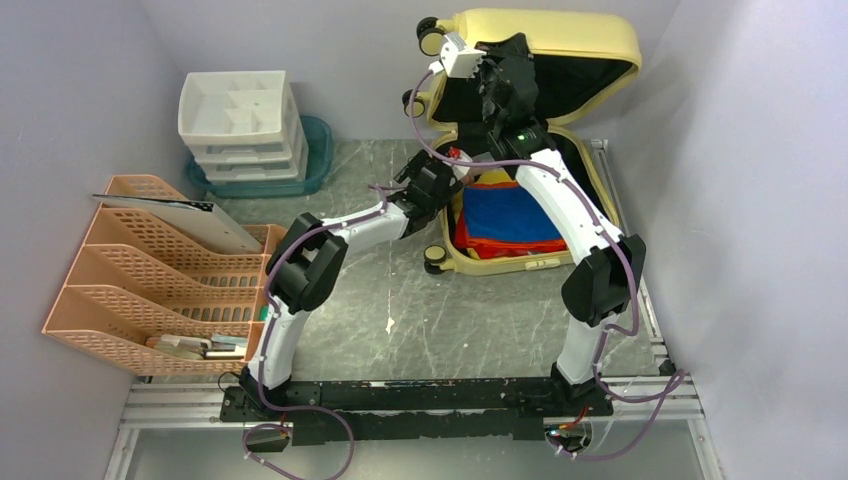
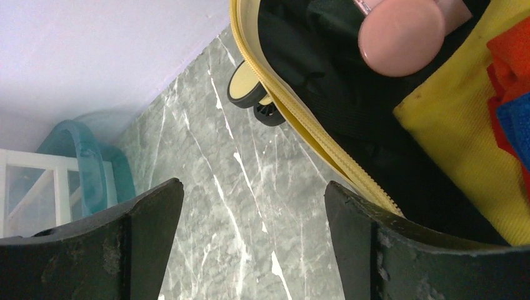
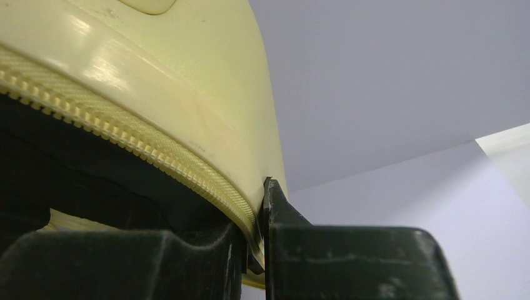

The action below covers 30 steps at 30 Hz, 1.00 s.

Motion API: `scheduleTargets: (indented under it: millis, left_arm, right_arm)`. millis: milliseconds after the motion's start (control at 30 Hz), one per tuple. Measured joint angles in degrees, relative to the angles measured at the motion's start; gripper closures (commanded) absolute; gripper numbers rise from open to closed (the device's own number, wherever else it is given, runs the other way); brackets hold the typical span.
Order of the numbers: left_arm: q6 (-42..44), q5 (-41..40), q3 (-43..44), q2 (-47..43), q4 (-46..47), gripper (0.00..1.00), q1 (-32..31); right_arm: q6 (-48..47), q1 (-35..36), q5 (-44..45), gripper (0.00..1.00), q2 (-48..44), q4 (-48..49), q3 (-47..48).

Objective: Open, take out, and arrange the luggage
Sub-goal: Open the luggage at the center of the board.

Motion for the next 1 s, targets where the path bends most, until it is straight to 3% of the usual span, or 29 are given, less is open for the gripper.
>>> scheduleTargets:
  millis: [333, 767, 867, 933, 1000]
  left_arm:
    - [0.0, -0.1, 8.7, 5.0, -3.8, 0.12, 0.0]
    - [-2.3, 0.6, 9.4, 5.0, -5.0, 0.04, -0.1]
    - [-2.8, 2.1, 7.0, 2.8, -5.0, 0.04, 0.0]
    - [-3.2, 4.5, 3.5, -0.6, -4.6, 0.04, 0.0]
    - [-3.1, 7.6, -0.6, -4.9, -5.0, 0.04, -0.3]
  right_arm:
    - [-0.1, -1.0, 3.4, 1.0, 0.0, 0.2, -0.3]
    - [-1.8, -1.0, 3.6, 1.0, 2.9, 7.4, -1.1]
    - [-1.8, -0.8, 3.6, 0.99, 3.4, 8.5, -1.1]
    - [-1.4, -0.8, 3.7, 0.9, 3.4, 8.5, -1.0]
    - [-0.9, -0.8, 3.7, 0.89, 3.4, 8.4, -1.0]
